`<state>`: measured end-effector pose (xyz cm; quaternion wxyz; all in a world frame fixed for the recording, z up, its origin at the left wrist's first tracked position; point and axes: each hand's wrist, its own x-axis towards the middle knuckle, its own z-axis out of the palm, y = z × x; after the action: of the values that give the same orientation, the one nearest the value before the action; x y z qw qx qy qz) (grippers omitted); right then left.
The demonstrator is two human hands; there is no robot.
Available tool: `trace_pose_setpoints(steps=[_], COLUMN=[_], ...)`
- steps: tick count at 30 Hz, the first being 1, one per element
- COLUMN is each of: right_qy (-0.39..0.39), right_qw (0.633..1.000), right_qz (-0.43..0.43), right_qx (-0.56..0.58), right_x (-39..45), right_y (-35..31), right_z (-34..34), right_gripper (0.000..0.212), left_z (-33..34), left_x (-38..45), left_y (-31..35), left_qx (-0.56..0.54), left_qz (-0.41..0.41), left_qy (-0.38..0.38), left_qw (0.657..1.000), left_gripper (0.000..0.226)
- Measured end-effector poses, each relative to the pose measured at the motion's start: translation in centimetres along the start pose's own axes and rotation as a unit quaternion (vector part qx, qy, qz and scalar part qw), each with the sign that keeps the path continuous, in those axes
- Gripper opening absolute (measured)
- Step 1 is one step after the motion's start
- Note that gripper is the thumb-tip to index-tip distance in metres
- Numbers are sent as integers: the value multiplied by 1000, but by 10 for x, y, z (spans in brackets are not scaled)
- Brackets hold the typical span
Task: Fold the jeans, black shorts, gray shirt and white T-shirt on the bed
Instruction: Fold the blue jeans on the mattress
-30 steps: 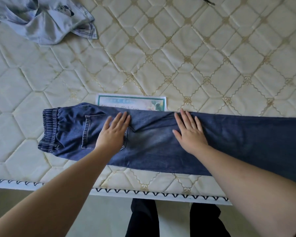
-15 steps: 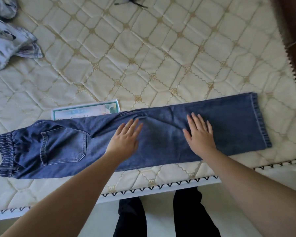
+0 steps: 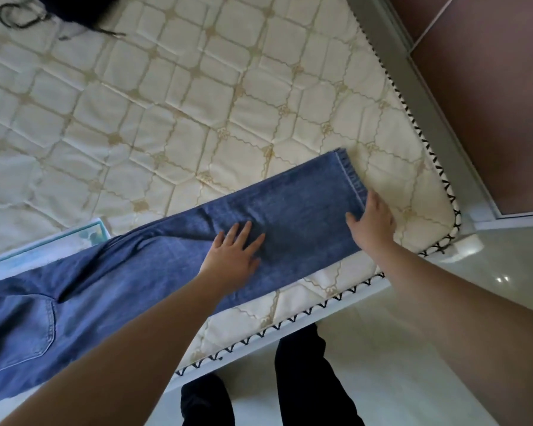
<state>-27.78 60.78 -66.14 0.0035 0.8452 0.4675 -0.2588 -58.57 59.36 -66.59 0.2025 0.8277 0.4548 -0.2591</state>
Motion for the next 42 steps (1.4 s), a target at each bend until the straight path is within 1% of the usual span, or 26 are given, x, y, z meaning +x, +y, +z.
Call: trace_pose_setpoints(steps=[2,4,6,7,10,11,14,18,19,21,22,23,24,25,26,27,28,29,30,31,32,34,37,39,42], right_qy=[-2,-11,-40,-60,-103,-110,-119,-121,-120,-112,-109,-105,-102,-103,-106,-110,-112,-115,-124,-138,-153,-183,-211,-236,-262], right_qw=[1000,998,993,991,986,984,983,974,972,966,963,959,954,949,944,939,933,927,921,915,910,904,898,892,890], right_qz=[8,27,41,34,-12,-24,-68,-143,-165,-210,-227,-241,-256,-269,-279,-289,-298,-305,-313,-319,-322,-325,-330,-332,-335], right_qx=[23,54,106,112,133,140,120,125,113,97,101,108,117,126,137,149,166,184,197,205,211,208,200,198,165], right_x=[13,25,35,38,37,34,20,-16,-27,-50,-62,-73,-83,-93,-103,-113,-121,-129,-138,-146,-155,-174,-198,-216,-239], right_y=[4,5,6,7,8,6,-7,-31,-38,-55,-65,-75,-85,-96,-108,-122,-135,-146,-160,-173,-186,-217,-251,-272,-294], right_z=[-5,-12,-19,-22,-32,-37,-50,-56,-56,-53,-51,-48,-44,-40,-36,-30,-27,-24,-19,-14,-8,6,25,40,66], right_gripper=[75,66,57,51,31,28,25,20,17,16,17,18,19,19,19,19,23,33,46,55,60,63,68,71,73], left_z=[4,9,10,9,7,7,7,-2,-7,-18,-23,-27,-31,-35,-40,-44,-48,-51,-52,-53,-55,-52,-45,-33,-12], left_x=[6,7,9,10,11,11,12,17,17,12,8,4,1,-4,-10,-19,-26,-33,-43,-54,-66,-92,-120,-139,-165], left_y=[6,6,6,6,9,9,8,6,4,-2,-5,-9,-13,-16,-18,-22,-25,-27,-32,-39,-47,-68,-96,-115,-140], left_qx=[-7,-15,-17,-18,-18,-17,-16,-51,-68,-115,-161,-228,-312,-412,-519,-621,-703,-763,-806,-833,-847,-863,-882,-895,-913], left_qz=[-16,-28,-40,-46,-50,-48,-46,-28,-25,-28,-36,-49,-68,-92,-117,-135,-138,-135,-132,-129,-125,-122,-124,-140,-158], left_qy=[-45,-87,-109,-115,-125,-127,-134,-177,-177,-137,-108,-78,-46,-15,12,33,49,63,78,95,115,152,177,185,165], left_qw=[999,996,993,992,991,991,990,983,982,984,980,969,947,907,847,772,696,628,572,530,503,465,419,382,339], left_gripper=[67,72,73,73,75,76,77,79,77,66,59,53,47,41,35,30,27,26,26,26,26,26,29,39,58])
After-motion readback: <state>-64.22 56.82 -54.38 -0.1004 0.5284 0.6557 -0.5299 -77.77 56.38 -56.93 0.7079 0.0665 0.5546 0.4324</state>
